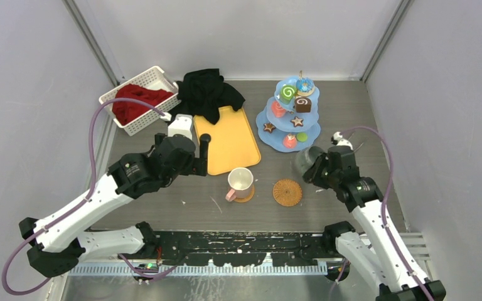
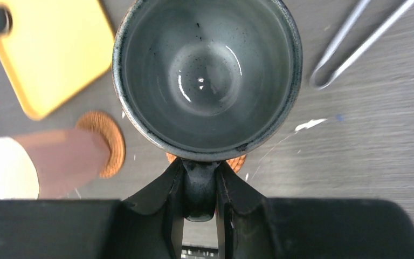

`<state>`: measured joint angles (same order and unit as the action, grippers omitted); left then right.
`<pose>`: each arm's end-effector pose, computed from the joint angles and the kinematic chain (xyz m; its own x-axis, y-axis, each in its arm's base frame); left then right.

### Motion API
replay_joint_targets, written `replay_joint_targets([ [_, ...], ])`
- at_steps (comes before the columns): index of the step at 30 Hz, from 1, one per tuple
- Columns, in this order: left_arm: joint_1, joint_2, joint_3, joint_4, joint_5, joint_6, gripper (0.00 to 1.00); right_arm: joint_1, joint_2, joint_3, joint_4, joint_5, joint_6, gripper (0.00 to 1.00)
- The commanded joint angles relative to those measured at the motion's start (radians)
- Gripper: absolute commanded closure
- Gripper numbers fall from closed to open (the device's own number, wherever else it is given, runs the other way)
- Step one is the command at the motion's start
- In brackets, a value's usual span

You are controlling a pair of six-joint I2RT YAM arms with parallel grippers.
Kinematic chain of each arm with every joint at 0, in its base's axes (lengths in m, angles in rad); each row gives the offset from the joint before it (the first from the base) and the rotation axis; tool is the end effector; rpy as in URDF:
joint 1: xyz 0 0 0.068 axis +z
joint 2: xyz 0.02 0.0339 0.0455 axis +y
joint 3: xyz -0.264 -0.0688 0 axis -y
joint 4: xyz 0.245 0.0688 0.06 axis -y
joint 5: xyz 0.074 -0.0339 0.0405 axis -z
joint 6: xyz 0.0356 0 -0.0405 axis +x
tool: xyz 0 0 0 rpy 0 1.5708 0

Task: Serve the afternoon tea
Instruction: Place the cup on the coaster.

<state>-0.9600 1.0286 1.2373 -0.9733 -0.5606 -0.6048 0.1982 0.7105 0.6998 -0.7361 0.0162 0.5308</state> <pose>0.1223 -0.1417 0.3770 -0.5960 0.0116 -0.8029 0.1640 0.9806 -0.1076 0.1432 0.0282 0.2686 -0.6681 0.3821 -0.6385 0.1774 0.9151 0.3620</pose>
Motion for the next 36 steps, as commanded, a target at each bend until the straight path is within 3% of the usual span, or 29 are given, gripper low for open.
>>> replay_joint_targets([
  [1, 0.006, -0.011, 0.001, 0.047, -0.042, -0.036, 0.01, 0.129, -0.015, 0.004, 0.044, -0.021, 0.060, 0.99],
  [8, 0.007, -0.021, -0.003, 0.062, -0.061, -0.041, 0.01, 0.365, 0.101, 0.013, -0.020, 0.165, 0.163, 0.99],
  [16, 0.006, -0.074, -0.023, 0.059, -0.092, -0.071, 0.01, 0.535, 0.208, 0.037, -0.069, 0.313, 0.240, 0.99],
  [36, 0.007, -0.084, -0.039, 0.059, -0.113, -0.078, 0.00, 0.716, 0.253, -0.088, 0.017, 0.315, 0.364, 0.99],
])
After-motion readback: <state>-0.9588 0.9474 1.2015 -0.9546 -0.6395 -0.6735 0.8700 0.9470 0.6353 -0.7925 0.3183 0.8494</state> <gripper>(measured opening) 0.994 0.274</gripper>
